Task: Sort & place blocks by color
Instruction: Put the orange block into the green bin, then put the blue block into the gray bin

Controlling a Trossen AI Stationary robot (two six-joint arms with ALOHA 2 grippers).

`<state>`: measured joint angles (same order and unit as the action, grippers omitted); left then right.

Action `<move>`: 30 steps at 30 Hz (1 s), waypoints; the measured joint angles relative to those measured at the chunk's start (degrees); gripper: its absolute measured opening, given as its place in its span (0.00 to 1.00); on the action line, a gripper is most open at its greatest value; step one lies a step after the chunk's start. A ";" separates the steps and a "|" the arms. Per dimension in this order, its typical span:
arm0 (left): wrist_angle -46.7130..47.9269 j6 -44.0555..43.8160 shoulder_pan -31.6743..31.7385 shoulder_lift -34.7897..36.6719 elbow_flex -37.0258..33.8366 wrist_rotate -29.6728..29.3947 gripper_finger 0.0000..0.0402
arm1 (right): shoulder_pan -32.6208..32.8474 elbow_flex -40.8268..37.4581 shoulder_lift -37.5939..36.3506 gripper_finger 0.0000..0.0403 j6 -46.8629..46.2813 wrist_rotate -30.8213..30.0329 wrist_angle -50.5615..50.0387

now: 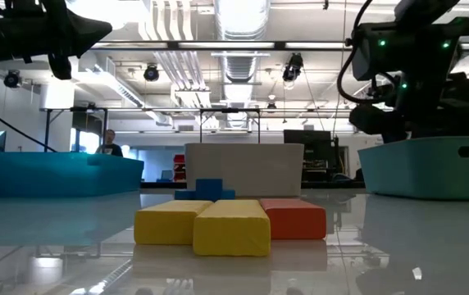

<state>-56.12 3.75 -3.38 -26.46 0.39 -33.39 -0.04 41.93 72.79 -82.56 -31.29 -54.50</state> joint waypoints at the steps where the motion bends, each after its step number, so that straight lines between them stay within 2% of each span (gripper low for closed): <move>1: 0.00 0.00 0.00 0.00 -0.01 0.00 0.02 | -0.15 0.00 -0.22 0.43 0.10 -0.04 -0.02; 5: 0.00 0.00 -0.02 -0.02 -0.01 0.00 0.02 | -0.19 0.00 -1.32 0.46 1.27 -0.31 -0.02; 10: 0.00 -0.41 -0.01 -0.02 -0.01 0.01 0.02 | -0.07 0.65 -4.21 0.45 4.29 -0.29 -0.16; 13: 0.00 -4.13 -0.04 -0.32 0.01 1.61 0.02 | 0.66 2.35 -6.39 0.44 7.87 -0.42 0.30; 17: -0.09 -8.83 -0.05 -2.06 0.17 6.79 0.02 | 2.16 3.91 -9.15 0.42 15.49 -2.22 4.00; 24: 0.07 -12.48 -0.15 -9.50 5.68 8.46 0.02 | 4.93 3.99 -12.99 0.38 33.99 -4.75 16.11; 30: 0.22 -12.62 -0.85 -17.97 12.72 9.35 0.02 | 6.21 3.96 -15.05 0.34 44.26 -4.88 20.61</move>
<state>-55.90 -8.87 -4.22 -44.43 13.11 -24.03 6.17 45.89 57.74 -38.29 -36.17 -33.89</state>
